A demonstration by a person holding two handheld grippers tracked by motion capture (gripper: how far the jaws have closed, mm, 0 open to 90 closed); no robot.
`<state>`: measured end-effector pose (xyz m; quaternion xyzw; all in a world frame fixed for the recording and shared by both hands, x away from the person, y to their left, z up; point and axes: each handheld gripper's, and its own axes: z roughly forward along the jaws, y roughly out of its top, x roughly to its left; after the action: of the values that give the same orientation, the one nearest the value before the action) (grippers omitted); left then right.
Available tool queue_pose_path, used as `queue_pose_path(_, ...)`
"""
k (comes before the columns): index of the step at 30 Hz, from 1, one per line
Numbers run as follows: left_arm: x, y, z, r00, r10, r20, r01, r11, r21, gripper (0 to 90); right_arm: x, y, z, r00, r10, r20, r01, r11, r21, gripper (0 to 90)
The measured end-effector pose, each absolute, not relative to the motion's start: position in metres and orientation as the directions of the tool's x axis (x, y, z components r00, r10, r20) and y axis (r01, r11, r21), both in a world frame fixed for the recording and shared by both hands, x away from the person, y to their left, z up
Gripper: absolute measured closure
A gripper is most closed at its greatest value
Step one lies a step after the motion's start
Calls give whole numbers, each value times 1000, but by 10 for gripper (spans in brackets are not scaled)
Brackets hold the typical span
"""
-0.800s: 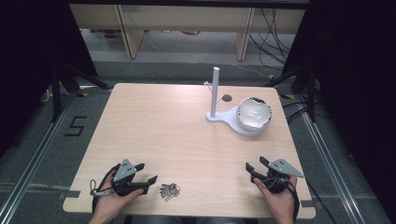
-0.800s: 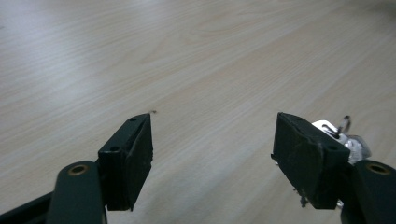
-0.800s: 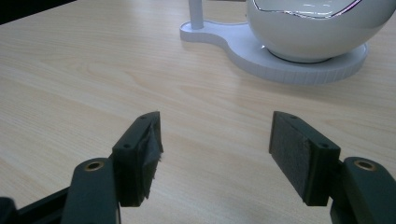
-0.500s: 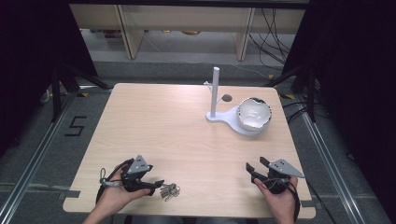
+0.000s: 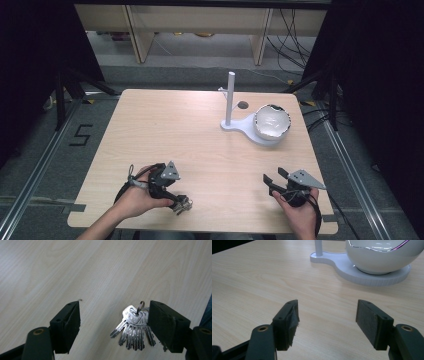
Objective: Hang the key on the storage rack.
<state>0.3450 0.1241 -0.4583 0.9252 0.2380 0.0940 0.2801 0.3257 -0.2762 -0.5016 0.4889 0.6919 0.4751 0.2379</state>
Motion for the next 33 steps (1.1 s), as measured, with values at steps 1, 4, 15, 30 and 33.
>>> queue_pose_path(1,345,124,-458,869,493,41,388,-730,563,256,326,-277,-502,-418,899,133,443,74,893,357)
queue_pose_path(4,346,121,-460,876,480,49,381,-749,543,255,327,-281,-501,-422,901,102,429,99,898,356)
queue_pose_path(15,351,113,-461,893,450,31,390,-805,447,256,327,-275,-501,-420,901,113,444,94,891,353)
queue_pose_path(30,351,84,-470,922,387,15,370,-892,259,242,325,-275,-499,-415,902,118,456,94,885,345)
queue_pose_path(33,348,80,-474,922,387,7,375,-897,235,243,324,-274,-499,-407,903,135,474,83,876,344)
